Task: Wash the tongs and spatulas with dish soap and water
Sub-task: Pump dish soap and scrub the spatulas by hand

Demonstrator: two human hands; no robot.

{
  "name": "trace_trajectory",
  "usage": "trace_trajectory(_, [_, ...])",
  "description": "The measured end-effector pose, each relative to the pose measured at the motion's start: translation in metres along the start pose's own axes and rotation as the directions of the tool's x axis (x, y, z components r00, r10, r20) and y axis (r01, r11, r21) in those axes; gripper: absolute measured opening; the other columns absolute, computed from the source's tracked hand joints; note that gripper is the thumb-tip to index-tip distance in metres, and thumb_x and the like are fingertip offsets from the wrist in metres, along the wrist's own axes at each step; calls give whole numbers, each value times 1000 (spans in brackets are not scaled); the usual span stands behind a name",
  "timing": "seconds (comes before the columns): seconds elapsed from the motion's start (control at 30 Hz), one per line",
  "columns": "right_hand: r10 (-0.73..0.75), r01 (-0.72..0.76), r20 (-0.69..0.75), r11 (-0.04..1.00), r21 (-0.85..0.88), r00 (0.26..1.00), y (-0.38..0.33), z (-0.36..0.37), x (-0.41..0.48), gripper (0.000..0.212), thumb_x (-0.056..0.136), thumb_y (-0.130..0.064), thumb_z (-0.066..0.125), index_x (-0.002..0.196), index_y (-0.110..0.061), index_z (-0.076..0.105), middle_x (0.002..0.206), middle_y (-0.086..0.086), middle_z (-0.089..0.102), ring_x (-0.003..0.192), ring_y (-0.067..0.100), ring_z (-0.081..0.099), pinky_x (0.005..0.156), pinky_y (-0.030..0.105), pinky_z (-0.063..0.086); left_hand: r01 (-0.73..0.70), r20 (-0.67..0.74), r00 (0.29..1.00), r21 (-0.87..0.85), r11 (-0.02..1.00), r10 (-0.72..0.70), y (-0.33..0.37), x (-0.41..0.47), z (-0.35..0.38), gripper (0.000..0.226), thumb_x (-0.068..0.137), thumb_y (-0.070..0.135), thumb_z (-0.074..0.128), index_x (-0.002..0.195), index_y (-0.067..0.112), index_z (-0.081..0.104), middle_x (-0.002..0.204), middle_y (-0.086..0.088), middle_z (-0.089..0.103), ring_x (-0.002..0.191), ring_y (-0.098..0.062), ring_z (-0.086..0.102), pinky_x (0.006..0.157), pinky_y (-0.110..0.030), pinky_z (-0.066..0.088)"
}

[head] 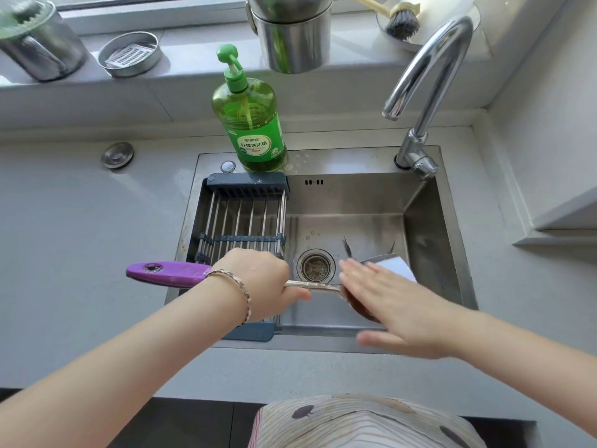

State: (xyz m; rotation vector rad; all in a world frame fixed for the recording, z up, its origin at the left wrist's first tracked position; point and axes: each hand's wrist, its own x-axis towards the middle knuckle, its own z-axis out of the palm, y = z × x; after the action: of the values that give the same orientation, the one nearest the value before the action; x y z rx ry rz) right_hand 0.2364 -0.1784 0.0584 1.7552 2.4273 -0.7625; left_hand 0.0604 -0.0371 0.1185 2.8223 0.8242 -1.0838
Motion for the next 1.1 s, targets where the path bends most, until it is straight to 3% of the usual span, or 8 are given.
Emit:
trace_trajectory(0.23, [214,-220,-57,962,-164,975,28,8,-13,83,93,-62,7,134,-1,45,139,15,47,130,23,44,110,28,13,69,47,997,-53,996,-66,-1,7,9,59,87,68,22,67,18,47,58,4,44,57,-16,50,64,-27,53])
trace_trajectory(0.43, [118,-116,12,984,-138,993,17,24,-7,73,95,-56,13,138,-3,39,148,9,35,138,17,26,112,28,10,164,14,986,-167,972,-164,-9,23,11,56,88,67,24,63,21,41,60,5,46,54,-14,48,59,-26,49])
trace_trajectory(0.53, [267,-272,-187,962,2,945,47,30,-16,63,97,-49,26,142,-7,34,152,4,26,139,16,27,116,21,-1,220,121,973,-251,943,-195,-10,36,23,54,89,65,28,63,20,43,60,5,47,53,-13,47,61,-26,50])
trace_trajectory(0.6, [445,-419,-172,892,169,879,74,43,-22,50,98,-39,36,142,-15,38,153,-2,25,141,11,23,112,16,1,246,182,964,-330,911,-194,-5,55,33,51,90,61,31,66,19,46,61,4,47,52,-13,46,59,-26,47])
trace_trajectory(0.73, [660,-613,22,685,394,751,97,65,-28,31,97,-29,42,121,-20,59,127,-6,58,118,10,50,98,22,37,251,186,967,-567,785,-175,16,102,39,25,95,36,43,96,13,53,71,1,50,60,-15,51,54,-24,46])
trace_trajectory(0.87, [707,-649,162,500,574,689,102,85,-24,26,96,-26,45,115,-22,63,116,-8,64,107,7,56,89,19,41,274,246,962,-875,400,-119,49,157,45,9,94,19,46,87,14,48,64,-3,48,46,-10,46,29,-17,39])
trace_trajectory(1.0, [732,-632,193,387,671,653,115,99,-8,25,96,-23,46,112,-20,64,111,-6,66,102,9,58,85,18,42,258,201,964,-857,447,-172,70,215,78,28,96,18,42,68,21,48,65,-3,49,60,-22,50,55,-23,39])
trace_trajectory(1.1, [741,-632,192,372,680,643,125,110,7,26,95,-21,45,111,-18,65,108,-2,67,101,14,59,87,24,45,275,208,959,-845,459,-192,82,235,101,23,98,18,38,76,18,45,62,4,42,71,-23,45,52,-27,33])
